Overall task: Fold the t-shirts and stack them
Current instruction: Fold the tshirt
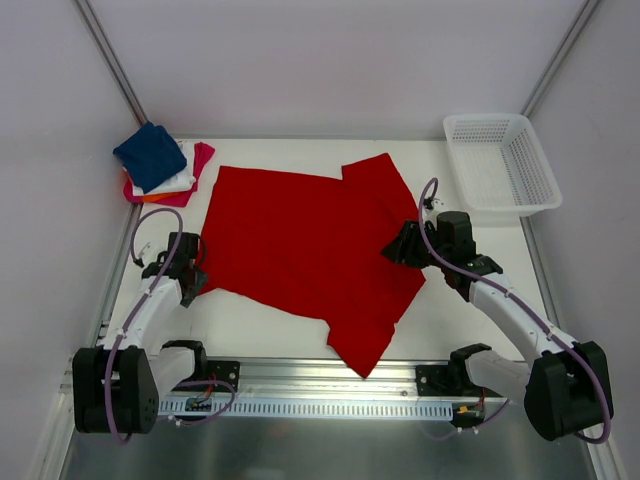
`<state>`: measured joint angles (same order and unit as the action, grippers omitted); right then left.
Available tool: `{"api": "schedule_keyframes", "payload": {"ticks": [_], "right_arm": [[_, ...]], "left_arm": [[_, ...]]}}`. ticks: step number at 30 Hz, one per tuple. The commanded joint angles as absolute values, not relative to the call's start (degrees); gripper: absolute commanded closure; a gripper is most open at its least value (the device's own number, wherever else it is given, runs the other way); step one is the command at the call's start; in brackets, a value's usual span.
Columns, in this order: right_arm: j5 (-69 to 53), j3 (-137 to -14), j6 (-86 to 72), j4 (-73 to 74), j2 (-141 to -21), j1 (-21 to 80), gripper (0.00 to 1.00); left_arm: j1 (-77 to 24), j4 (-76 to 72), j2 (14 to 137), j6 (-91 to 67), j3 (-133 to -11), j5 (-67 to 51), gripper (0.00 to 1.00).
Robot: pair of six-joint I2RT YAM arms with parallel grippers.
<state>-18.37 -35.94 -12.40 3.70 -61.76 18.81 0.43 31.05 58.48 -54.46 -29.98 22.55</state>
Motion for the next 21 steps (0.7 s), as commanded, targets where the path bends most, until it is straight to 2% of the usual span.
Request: {"api": "schedule_keyframes", "payload": {"ticks": [1,4,13,15,17,18,21], "right_arm": [[-18.81,-36.39,-12.57,3.16,-59.59,19.16,0.5],[-18.81,-36.3,-12.74,3.25,-59.15,19.16,0.51],[-18.72,-36.3,-12.57,3.87,-58.01,19.07,0.51],[-18.63,-36.56,-12.48,4.22,-57.48,19.16,0.51],[-18.46,-36.48,-12.31,4.74,-57.22,19.16,0.51],[-18.46,-36.39,-12.3,4.92,-56.87,19.16,0.51],[-18.63,-35.6,-12.39,5.53,-55.99,19.16,0.51]], "left_arm": [[0.7,29.71,60.73,-54.05,-31.99,20.92,0.57],[0.7,28.92,62.22,-54.23,-31.99,20.13,0.6],[0.7,26.55,66.7,-54.4,-31.99,18.11,0.6],[0.7,26.11,67.67,-54.49,-31.9,17.23,0.75],[0.79,25.49,68.11,-54.41,-31.82,16.88,0.85],[0.7,25.4,68.12,-54.4,-31.73,16.88,0.94],[0.7,25.23,68.2,-54.49,-31.47,16.7,0.97]]}}
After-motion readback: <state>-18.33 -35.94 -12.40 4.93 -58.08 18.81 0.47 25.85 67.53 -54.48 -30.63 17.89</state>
